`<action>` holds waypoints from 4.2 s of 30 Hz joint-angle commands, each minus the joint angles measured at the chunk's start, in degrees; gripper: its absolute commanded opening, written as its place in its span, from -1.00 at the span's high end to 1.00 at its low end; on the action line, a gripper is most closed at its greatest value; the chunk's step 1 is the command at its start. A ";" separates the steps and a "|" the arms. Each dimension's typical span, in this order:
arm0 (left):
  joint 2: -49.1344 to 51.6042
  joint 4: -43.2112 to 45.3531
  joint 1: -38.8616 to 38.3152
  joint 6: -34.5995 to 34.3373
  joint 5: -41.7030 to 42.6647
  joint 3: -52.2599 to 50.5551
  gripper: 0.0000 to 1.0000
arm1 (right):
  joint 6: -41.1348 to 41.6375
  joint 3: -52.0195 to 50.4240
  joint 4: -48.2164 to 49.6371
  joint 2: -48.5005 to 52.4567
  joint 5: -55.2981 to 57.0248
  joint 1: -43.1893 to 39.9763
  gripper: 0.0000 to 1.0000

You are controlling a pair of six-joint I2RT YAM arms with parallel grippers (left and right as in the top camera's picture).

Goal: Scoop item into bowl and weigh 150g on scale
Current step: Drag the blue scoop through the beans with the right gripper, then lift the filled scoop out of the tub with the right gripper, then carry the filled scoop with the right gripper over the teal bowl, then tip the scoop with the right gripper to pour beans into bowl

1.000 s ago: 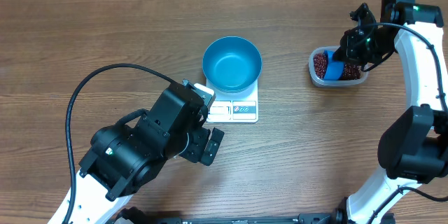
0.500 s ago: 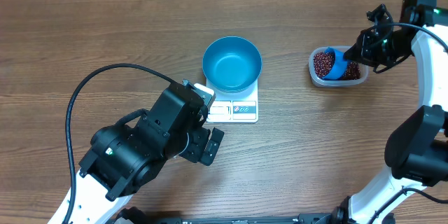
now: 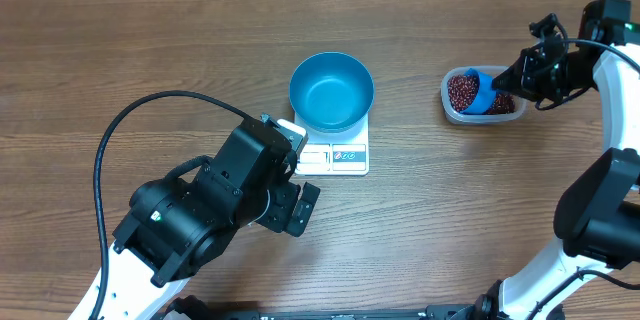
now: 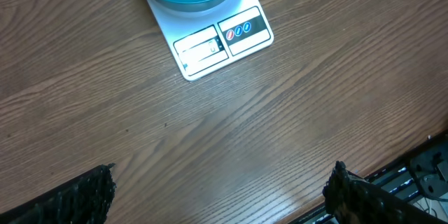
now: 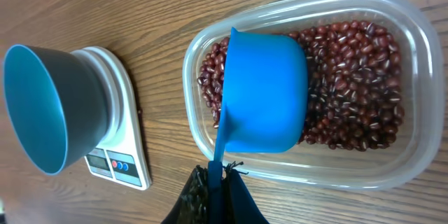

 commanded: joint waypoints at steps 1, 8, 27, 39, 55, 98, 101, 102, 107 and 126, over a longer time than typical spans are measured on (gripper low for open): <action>-0.24 0.09 0.09 0.90 0.20 0.70 -0.99 | -1.60 -1.29 0.17 -0.57 -5.03 0.55 0.93; -0.24 0.07 0.09 0.90 0.22 0.72 -0.99 | -1.75 -1.29 -0.17 -0.57 -5.20 0.55 0.93; -0.24 0.07 0.09 0.90 0.20 0.72 -0.99 | -1.75 -1.29 -1.01 -0.57 -10.10 -3.61 0.93; -0.24 0.07 0.09 0.90 0.22 0.72 -0.99 | -1.75 -1.31 -0.96 -0.57 -10.16 -6.56 0.93; -0.24 0.07 0.09 0.90 0.20 0.72 -0.99 | -8.61 -1.42 -4.13 -0.57 -23.87 -12.76 0.93; -0.24 0.07 0.09 0.90 0.20 0.72 -0.99 | -3.06 7.45 1.46 -0.70 -25.18 17.57 0.92; -0.24 0.07 0.09 0.90 0.22 0.72 -0.99 | 1.90 7.85 5.64 -0.70 -18.93 21.14 0.92; -0.24 0.07 0.09 0.90 0.20 0.72 -0.99 | 2.01 7.85 5.99 -0.70 -17.86 22.05 0.92; -0.24 0.07 0.09 0.90 0.20 0.70 -0.99 | 3.82 7.85 7.23 -0.70 -8.55 27.91 0.93; -0.24 0.07 0.09 0.90 0.22 0.70 -0.99 | 5.40 8.87 9.11 -5.20 15.26 40.09 0.93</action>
